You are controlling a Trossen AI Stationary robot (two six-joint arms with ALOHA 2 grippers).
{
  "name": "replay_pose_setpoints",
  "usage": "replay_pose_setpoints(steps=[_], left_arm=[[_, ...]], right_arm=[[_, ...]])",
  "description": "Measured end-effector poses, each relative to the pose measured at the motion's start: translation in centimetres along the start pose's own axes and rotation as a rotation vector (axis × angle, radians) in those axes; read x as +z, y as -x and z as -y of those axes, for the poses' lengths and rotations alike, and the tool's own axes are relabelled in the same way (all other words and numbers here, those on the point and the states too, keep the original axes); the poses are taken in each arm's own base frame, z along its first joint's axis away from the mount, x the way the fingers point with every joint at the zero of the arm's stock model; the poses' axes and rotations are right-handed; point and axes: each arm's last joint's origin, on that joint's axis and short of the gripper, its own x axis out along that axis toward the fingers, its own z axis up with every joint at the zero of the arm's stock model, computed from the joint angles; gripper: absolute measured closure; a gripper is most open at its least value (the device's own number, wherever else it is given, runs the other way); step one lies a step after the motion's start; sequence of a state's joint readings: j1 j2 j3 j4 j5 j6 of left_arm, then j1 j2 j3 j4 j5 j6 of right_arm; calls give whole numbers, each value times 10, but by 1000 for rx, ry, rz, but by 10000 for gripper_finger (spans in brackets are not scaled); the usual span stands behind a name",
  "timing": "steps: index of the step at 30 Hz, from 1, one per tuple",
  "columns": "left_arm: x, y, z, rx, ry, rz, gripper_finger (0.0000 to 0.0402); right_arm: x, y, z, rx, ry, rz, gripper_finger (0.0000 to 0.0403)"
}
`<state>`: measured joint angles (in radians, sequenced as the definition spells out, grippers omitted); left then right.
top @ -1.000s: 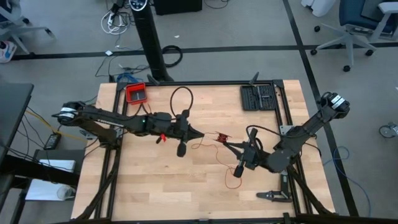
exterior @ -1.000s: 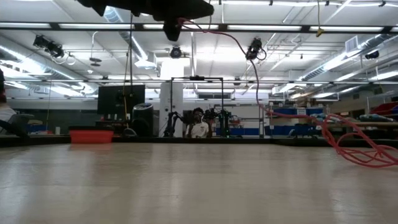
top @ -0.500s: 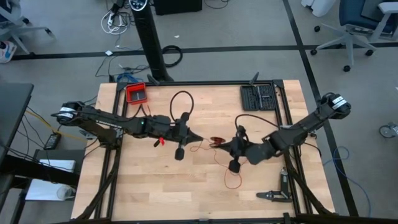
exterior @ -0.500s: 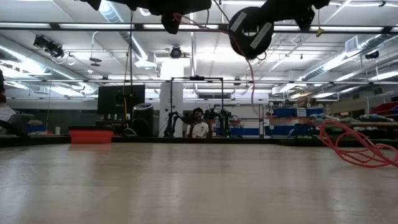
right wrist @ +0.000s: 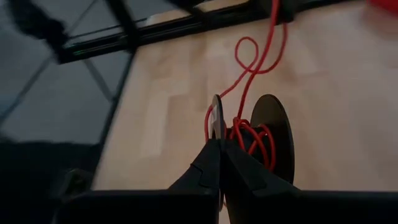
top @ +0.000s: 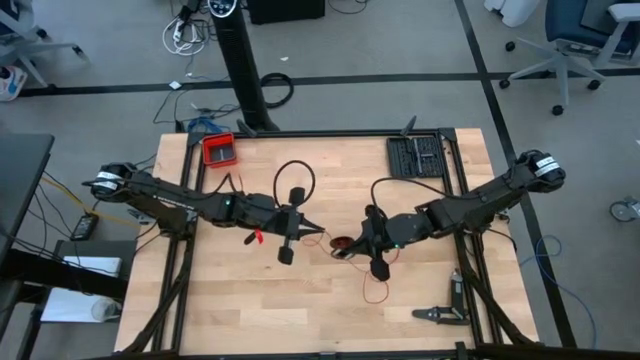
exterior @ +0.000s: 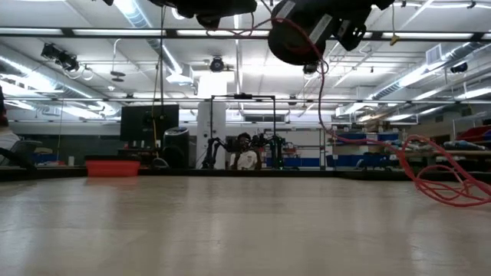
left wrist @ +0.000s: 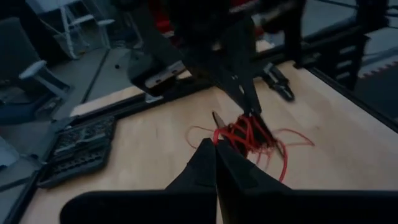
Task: Coil cords
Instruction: Coil the red wire onto the spool
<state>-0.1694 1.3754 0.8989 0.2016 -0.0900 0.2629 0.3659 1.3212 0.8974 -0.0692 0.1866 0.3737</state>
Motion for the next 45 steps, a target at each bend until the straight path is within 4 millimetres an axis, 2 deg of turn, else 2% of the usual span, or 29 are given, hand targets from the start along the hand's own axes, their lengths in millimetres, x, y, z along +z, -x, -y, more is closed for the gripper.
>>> replay_pose_setpoints(steps=[4,9,12,17,26,36,45], left_arm=[[-1,0,2,-52,1,-1,401],[0,0,5,-161,9,32,401],[1,0,5,-160,11,33,401],[0,0,5,-145,12,26,402],[0,0,4,-104,15,13,401],[-1,0,-1,49,-17,-25,401],[-5,0,1,18,-33,-59,401]], right_arm=[[3,-2,8,95,-21,-35,400],[7,-3,23,46,-23,-40,400],[10,-3,33,34,-20,-39,400],[14,-3,51,118,-53,-77,400],[23,8,82,127,-76,-78,400],[29,12,95,276,-112,-76,400],[35,15,104,363,-159,-53,400]])
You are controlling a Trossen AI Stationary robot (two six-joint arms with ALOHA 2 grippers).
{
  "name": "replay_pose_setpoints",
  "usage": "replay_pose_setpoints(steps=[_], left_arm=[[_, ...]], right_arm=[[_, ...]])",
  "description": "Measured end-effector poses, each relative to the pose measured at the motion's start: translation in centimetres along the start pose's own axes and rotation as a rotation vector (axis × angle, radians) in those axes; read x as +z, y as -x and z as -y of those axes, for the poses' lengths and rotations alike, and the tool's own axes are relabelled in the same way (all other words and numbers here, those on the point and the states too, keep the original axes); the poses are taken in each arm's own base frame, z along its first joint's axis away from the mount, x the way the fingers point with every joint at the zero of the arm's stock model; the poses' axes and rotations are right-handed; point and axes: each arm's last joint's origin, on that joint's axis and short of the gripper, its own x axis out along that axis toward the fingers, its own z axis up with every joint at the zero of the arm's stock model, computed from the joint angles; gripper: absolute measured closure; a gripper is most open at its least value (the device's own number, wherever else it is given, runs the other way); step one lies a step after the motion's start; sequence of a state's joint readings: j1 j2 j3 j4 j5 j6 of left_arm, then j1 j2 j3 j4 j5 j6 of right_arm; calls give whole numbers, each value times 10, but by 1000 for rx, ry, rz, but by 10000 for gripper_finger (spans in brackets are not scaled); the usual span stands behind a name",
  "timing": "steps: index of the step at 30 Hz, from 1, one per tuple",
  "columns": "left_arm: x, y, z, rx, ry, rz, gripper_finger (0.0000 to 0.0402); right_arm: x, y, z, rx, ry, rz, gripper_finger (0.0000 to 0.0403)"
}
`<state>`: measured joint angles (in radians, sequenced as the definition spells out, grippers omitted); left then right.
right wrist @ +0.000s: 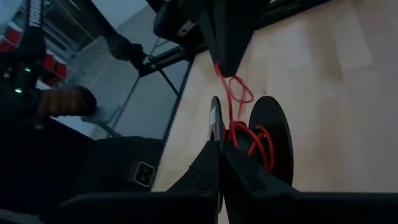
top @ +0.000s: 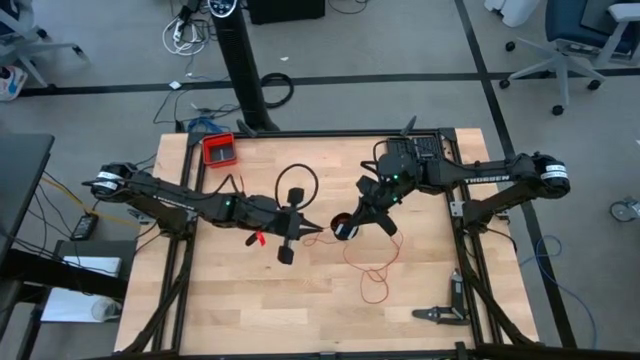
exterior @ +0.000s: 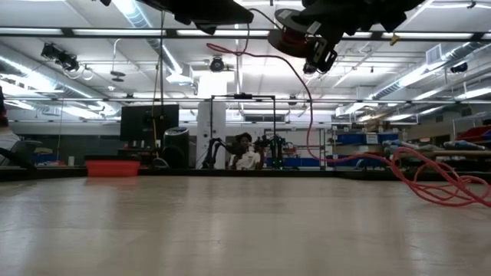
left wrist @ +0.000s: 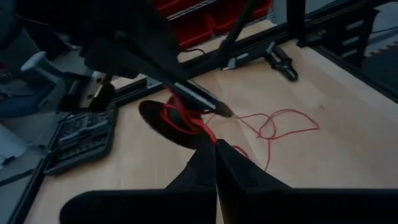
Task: Coil cords
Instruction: Coil the red wire onto the spool
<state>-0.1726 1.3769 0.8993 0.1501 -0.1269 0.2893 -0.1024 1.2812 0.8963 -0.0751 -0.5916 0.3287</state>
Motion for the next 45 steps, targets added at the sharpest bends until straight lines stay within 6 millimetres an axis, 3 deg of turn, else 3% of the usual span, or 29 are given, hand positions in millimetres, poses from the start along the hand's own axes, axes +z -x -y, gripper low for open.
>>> replay_pose_setpoints(steps=[8,20,28,33,40,45], left_arm=[[8,-3,-6,141,19,80,401],[0,-42,7,164,-5,225,401],[14,-39,16,175,49,392,401],[18,-38,23,80,48,446,401],[21,-36,25,-23,70,496,397],[21,-36,25,-6,100,498,368]], right_arm=[[0,-6,-12,63,-17,11,400],[2,-24,-52,177,113,123,400],[8,-27,-72,178,276,286,400],[14,-26,-85,177,413,415,400],[16,-26,-93,55,520,526,400],[22,-22,-100,-22,586,644,400]])
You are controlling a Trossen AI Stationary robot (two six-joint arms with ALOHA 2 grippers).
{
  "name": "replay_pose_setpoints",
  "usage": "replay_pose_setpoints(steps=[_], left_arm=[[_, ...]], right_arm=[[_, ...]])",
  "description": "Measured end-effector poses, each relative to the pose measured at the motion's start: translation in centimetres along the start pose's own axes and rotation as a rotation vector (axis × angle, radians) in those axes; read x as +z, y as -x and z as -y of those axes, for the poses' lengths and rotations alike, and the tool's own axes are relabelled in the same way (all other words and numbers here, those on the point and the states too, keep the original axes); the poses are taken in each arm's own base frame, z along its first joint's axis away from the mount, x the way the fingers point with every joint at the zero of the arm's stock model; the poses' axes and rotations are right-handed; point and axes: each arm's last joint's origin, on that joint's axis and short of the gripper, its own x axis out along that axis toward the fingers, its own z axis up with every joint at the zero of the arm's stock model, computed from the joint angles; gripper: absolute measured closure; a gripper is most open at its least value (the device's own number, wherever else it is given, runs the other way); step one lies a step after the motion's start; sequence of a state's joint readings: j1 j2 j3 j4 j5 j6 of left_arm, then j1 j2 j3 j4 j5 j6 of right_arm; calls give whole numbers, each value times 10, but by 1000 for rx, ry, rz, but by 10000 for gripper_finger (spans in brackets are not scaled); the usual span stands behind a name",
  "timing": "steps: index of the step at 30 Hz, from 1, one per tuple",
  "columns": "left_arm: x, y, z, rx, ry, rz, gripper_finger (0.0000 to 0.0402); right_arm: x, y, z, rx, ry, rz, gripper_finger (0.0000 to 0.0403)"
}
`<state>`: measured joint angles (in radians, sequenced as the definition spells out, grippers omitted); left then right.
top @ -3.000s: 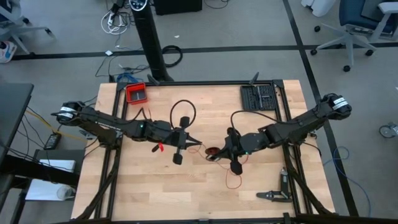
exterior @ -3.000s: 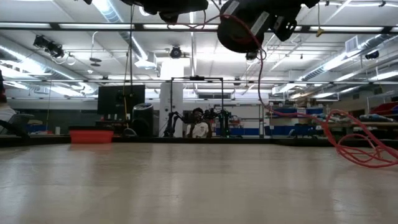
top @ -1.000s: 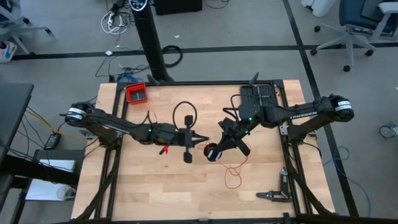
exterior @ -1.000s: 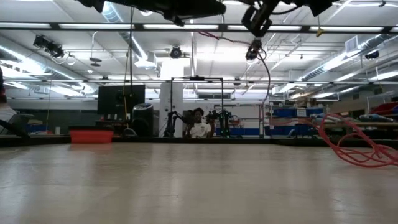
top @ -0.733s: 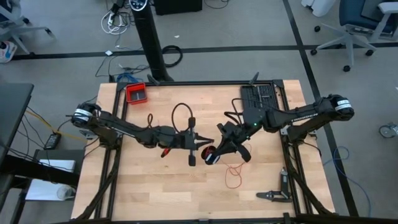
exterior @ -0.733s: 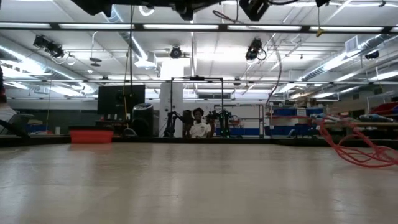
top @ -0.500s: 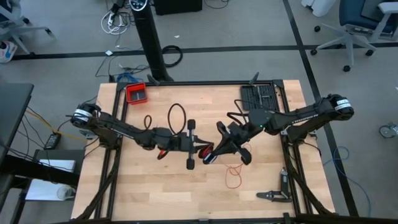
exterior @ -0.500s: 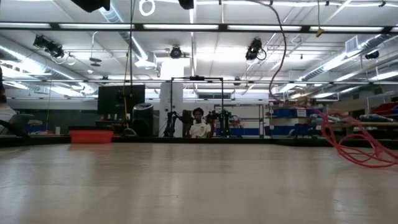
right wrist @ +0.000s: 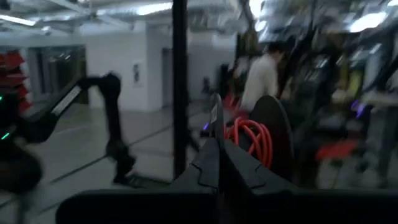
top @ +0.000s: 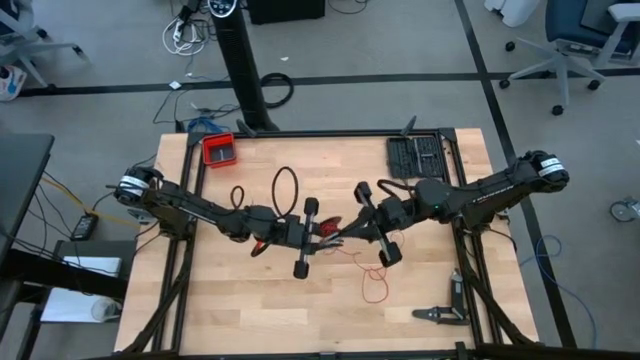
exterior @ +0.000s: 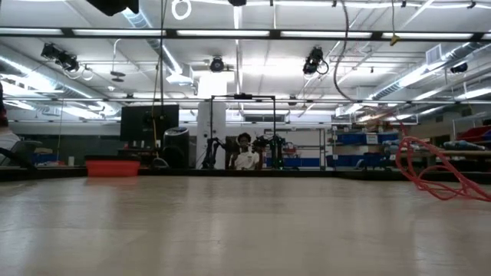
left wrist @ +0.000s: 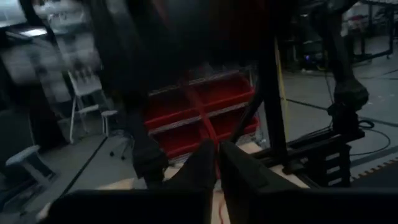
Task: Coil cords
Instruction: Coil the red wire onto the spool
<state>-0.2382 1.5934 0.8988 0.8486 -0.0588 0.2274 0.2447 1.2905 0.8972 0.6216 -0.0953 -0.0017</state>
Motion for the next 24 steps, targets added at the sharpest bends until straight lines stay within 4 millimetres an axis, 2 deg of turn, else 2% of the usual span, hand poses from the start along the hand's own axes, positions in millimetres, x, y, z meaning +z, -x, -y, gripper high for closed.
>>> replay_pose_setpoints(steps=[5,24], left_arm=[[2,0,-3,63,43,12,349],[1,0,-3,68,61,6,348]], right_arm=[[8,0,-6,-13,69,80,400],[19,1,-22,-54,221,193,400]])
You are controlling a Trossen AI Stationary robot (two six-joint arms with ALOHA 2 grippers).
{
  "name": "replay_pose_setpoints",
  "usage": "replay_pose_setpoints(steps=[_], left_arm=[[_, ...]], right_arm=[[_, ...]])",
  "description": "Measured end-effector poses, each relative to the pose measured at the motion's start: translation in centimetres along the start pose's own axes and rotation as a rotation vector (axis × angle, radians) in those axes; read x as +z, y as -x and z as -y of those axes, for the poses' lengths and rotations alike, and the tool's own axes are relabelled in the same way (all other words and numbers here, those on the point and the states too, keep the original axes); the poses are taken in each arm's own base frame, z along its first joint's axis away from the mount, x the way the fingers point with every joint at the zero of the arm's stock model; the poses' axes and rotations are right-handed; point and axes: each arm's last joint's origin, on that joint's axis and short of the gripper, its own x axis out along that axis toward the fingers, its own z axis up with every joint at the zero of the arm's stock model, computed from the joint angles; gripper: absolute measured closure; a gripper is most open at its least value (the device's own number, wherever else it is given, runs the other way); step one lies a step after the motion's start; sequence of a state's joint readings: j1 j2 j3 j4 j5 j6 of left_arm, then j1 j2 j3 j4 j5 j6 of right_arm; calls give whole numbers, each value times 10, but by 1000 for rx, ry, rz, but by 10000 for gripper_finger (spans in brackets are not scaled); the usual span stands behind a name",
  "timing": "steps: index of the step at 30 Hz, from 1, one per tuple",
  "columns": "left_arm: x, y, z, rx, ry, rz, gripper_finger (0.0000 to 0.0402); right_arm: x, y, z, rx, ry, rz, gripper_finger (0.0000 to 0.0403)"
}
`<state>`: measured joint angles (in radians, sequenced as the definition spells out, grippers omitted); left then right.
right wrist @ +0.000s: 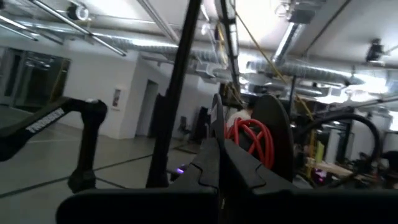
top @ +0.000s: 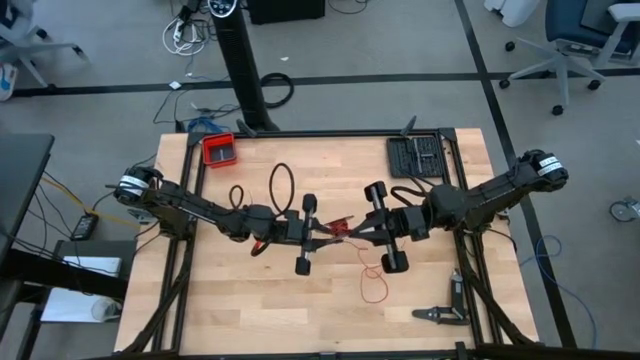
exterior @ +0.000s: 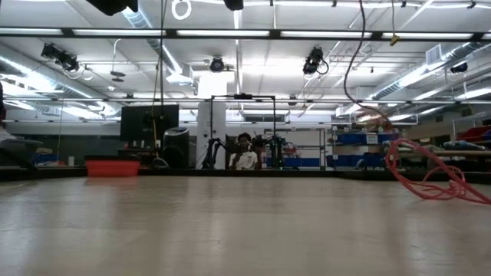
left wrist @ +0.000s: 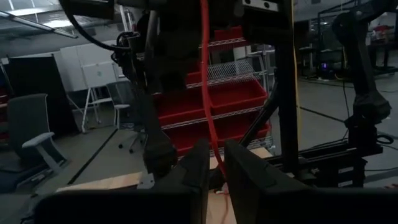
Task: Coil cords
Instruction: Coil the red wire onto the spool
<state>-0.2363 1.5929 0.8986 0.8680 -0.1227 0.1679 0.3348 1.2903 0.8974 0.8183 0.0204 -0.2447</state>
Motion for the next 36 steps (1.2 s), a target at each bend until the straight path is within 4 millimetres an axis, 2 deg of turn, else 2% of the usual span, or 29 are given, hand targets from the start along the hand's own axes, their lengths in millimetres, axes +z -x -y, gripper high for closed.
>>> replay_pose_setpoints(steps=[8,18,23,36], left_arm=[[0,0,-1,8,54,2,347],[1,0,-1,-1,103,12,301],[1,0,0,-23,114,7,298],[-8,-3,-4,-34,171,-16,298]], right_arm=[[-2,0,0,-13,5,-22,400],[-6,0,2,-17,11,-59,400],[-9,0,3,-52,54,-93,400],[-4,0,6,-73,187,-45,400]])
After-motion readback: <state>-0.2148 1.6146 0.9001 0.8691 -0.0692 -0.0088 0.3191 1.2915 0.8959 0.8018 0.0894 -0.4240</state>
